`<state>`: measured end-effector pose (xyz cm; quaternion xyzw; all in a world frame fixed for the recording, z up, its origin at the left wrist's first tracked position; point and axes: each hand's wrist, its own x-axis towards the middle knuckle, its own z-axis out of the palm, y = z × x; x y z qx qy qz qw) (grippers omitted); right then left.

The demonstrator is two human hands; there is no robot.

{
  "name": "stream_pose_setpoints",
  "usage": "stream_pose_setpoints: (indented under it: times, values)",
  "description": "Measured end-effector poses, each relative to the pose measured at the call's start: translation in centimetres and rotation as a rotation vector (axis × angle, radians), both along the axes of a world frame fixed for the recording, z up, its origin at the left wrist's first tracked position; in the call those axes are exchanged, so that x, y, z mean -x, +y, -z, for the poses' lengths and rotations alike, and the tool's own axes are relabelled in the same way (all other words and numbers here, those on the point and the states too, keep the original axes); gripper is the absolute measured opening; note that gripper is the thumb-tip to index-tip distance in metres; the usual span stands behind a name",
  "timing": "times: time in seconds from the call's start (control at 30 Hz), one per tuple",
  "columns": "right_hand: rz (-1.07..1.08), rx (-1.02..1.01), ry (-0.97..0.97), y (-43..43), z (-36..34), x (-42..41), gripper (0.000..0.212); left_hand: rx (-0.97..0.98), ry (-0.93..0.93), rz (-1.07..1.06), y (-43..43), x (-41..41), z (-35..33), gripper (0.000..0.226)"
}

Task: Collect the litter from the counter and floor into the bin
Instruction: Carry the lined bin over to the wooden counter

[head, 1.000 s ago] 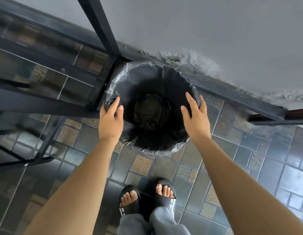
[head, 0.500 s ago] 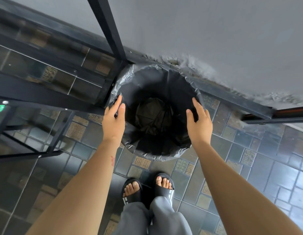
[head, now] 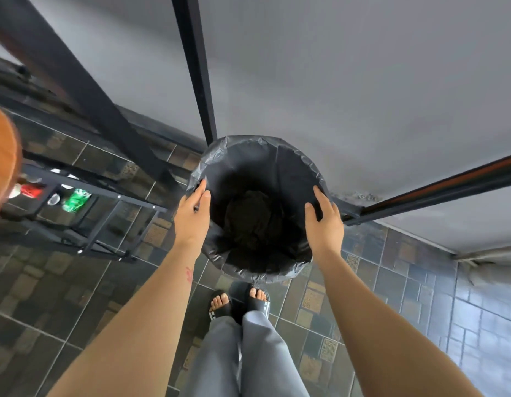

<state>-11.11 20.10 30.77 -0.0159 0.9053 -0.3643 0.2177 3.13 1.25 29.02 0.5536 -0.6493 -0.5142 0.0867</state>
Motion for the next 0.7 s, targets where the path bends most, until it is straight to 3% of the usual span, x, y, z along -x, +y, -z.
stream_pose_setpoints:
  times: [0.33, 0.53, 0.7]
  values:
    - [-0.074, 0.126, 0.107, 3.1, -13.1, -3.8, 0.041, -0.004, 0.122, -0.043, 3.1, -5.4, -15.2, 0.041]
    - [-0.208, 0.199, 0.112, 4.4, -16.0, -6.8, 0.040, -0.012, 0.145, -0.193, 6.1, -10.3, -18.7, 0.048]
    - [-0.310, 0.230, 0.086, 4.7, -16.9, -9.4, 0.041, -0.002, 0.226, -0.302, 8.5, -15.4, -19.0, 0.039]
